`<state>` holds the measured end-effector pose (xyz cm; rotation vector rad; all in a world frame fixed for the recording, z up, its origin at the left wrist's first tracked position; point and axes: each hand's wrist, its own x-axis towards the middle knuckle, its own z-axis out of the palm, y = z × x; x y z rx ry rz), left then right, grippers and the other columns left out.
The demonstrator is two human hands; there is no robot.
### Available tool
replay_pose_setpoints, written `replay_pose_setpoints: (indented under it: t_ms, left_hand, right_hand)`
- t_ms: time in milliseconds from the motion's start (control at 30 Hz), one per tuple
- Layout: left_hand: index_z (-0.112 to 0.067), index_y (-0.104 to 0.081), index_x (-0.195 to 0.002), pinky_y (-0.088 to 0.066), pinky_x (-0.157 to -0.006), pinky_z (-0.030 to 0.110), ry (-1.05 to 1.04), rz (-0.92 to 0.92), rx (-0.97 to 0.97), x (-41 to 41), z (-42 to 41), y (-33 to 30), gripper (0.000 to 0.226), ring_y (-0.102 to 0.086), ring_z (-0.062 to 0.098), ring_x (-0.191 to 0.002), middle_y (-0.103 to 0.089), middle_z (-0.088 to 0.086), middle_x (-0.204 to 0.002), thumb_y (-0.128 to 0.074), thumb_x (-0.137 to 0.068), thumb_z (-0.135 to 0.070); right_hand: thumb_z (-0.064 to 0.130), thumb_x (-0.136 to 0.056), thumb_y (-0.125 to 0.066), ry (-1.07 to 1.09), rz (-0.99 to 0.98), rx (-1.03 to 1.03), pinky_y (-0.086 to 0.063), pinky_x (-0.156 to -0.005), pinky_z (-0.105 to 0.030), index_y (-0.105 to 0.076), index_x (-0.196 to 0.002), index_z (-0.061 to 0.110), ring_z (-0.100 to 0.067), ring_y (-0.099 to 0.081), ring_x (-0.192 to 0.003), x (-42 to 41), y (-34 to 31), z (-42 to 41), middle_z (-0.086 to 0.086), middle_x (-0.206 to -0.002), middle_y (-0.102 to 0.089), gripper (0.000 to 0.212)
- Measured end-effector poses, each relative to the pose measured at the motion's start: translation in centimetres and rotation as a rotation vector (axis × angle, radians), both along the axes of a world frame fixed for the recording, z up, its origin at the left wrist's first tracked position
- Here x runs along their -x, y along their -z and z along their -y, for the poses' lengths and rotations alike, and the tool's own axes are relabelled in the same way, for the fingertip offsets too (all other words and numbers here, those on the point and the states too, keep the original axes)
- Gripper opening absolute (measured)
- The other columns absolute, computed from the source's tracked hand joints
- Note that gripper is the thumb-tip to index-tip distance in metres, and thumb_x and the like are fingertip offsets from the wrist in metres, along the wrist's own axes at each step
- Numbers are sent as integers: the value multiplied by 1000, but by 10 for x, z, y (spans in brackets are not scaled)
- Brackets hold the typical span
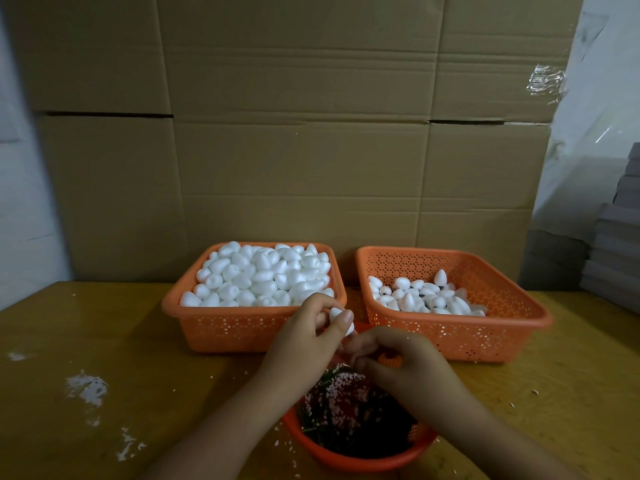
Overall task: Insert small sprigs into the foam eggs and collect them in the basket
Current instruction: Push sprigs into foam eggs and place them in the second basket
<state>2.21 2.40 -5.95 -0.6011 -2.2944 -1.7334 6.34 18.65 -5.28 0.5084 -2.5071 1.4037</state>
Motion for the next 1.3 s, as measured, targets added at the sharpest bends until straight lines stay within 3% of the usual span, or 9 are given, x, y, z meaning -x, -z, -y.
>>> replay_pose_setpoints:
  t_ms: [133, 333, 500, 667, 833, 967, 1133, 1200, 1300]
  left_hand:
    - [-31, -57, -96, -58, -78, 44, -9, -10, 3, 3, 1, 2, 1, -70, 7, -76, -72, -13, -80, -56, -97, -32]
    - [-40, -56, -90, -53, -65, 30, -6, -8, -19, 3, 1, 0, 22, -69, 10, -70, -70, -8, -82, -58, -96, -19]
    - [-28, -59, -95, -55, -82, 42, 26, -1, -21, 3, 2, 1, 22, -68, 15, -96, -71, -6, -101, -64, -90, -8]
    - [-26, -61, -92, -57, -67, 27, 30, -12, -78, 3, 1, 0, 27, -69, 13, -92, -65, -4, -101, -66, -87, 0]
    - [-20, -56, -92, -56, -66, 22, 25, -4, -123, 3, 0, 1, 28, -71, 13, -88, -62, 1, -103, -65, -86, 7]
    - [-21, -58, -94, -53, -66, 18, 24, -25, -94, 3, 1, 1, 27, -69, 2, -80, -65, -4, -99, -66, -86, 4]
    - [-27, -63, -100, -56, -66, 24, 42, 9, -126, 3, -1, 1, 19, -72, 11, -76, -71, -4, -89, -62, -93, -9]
    - [-29, -65, -102, -55, -63, 23, 48, 15, -124, 3, -1, 0, 15, -71, 14, -69, -71, -9, -81, -57, -98, -18]
    - [-32, -67, -91, -50, -59, 23, 40, 26, -106, 3, 1, 1, 14, -66, 14, -59, -66, -8, -66, -54, -98, -33]
  right_hand:
    - [2, -83, -71, -7, 32, 102, -46, -71, -8, -74, -84, 23, 5, -66, -79, 1, -4, -1, 13, -86, -74, 22]
    - [0, -84, -69, -12, 126, 238, -56, -80, -24, -74, -88, 16, -12, -71, -86, 1, -6, -4, -1, -88, -75, 18]
    - [-7, -87, -62, -15, 144, 338, -52, -62, -16, -71, -88, 4, -9, -71, -70, 1, -6, -4, -1, -77, -75, 14]
    - [-7, -84, -66, 37, 98, 294, -52, -66, -14, -73, -85, 13, -5, -70, -76, 1, -7, -6, 4, -81, -75, 21]
    - [-7, -83, -67, 89, 61, 204, -54, -74, -17, -73, -85, 20, -3, -69, -83, 2, -6, -7, 9, -87, -74, 28]
    - [-1, -86, -67, 47, 52, 155, -50, -71, -11, -73, -85, 22, 1, -68, -82, 1, -6, -6, 15, -86, -74, 24]
    - [4, -88, -66, 70, 24, 83, -48, -71, -14, -74, -93, 26, -2, -66, -82, 2, -3, -4, 11, -84, -73, 23]
    - [7, -91, -64, 69, -30, 6, -49, -74, -17, -70, -103, 36, -4, -63, -86, 2, -1, -3, 8, -93, -70, 33]
    - [8, -93, -60, 61, -88, -54, -48, -76, -20, -63, -102, 48, -5, -58, -85, 3, 0, -2, 4, -96, -64, 41]
